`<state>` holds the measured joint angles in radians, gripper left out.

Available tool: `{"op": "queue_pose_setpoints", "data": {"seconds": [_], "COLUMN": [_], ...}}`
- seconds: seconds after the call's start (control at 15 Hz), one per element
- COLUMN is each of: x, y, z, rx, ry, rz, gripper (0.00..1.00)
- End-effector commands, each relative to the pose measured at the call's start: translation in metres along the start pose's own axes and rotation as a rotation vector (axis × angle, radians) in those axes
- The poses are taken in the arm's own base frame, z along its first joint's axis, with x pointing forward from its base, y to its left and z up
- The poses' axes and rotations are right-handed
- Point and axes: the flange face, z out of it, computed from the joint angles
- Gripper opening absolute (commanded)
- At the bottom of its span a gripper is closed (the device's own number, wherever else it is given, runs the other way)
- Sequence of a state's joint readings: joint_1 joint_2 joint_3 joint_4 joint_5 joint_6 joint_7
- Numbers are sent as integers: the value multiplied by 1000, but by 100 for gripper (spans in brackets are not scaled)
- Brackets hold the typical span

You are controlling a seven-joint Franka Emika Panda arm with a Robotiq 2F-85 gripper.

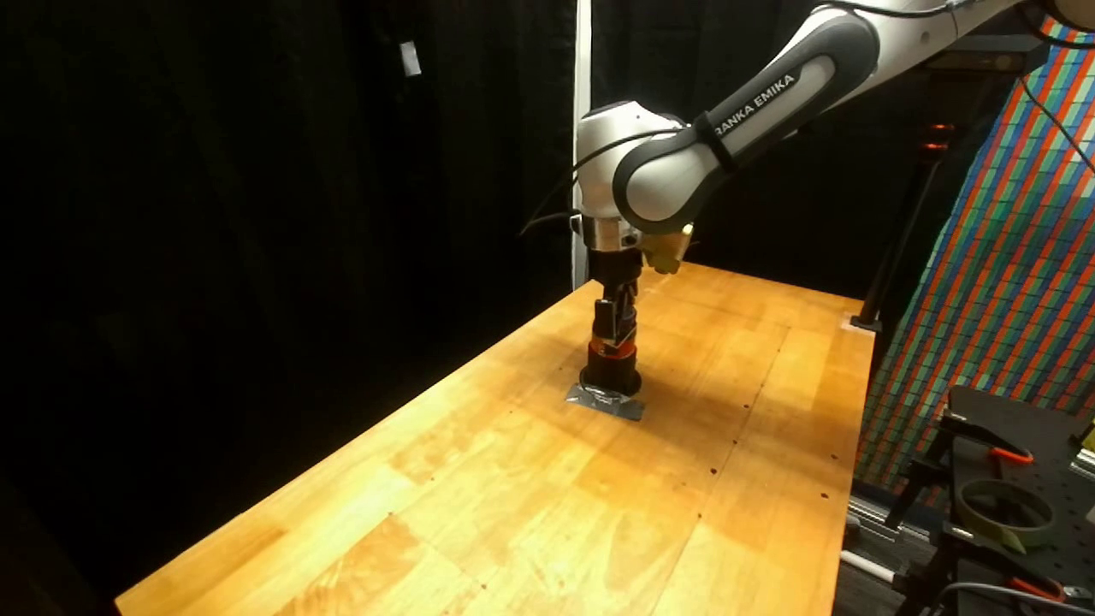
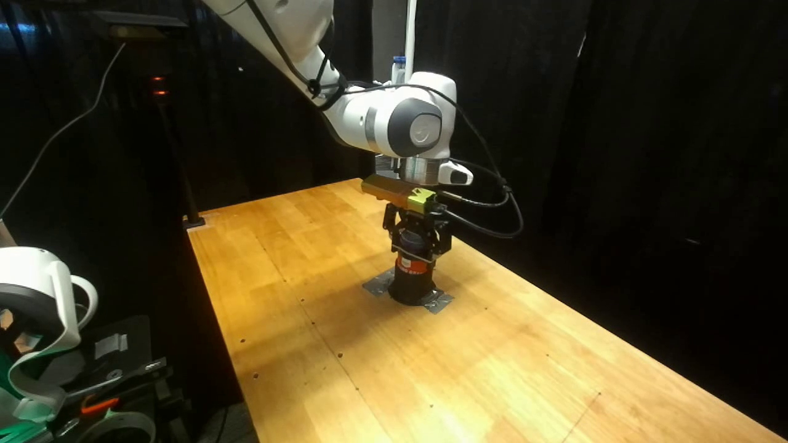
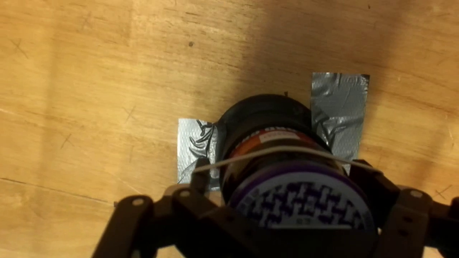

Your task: Put the rubber band on the jar.

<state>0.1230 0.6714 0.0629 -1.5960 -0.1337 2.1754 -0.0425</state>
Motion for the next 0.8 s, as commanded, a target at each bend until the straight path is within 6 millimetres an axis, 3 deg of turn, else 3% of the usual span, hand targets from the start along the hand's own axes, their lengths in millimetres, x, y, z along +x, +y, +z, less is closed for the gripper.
{"op": "queue_pose_setpoints", "data": {"seconds": [0.0,0.2,0.73], "x": [-9,-15,-43], "y": [-2,-4,1], "z": [-21,-32,-25], "rx": [8,0,105], "ry": [-8,28,-53], "rz": [-26,-26,-81], "gripper": [73,55,55]}}
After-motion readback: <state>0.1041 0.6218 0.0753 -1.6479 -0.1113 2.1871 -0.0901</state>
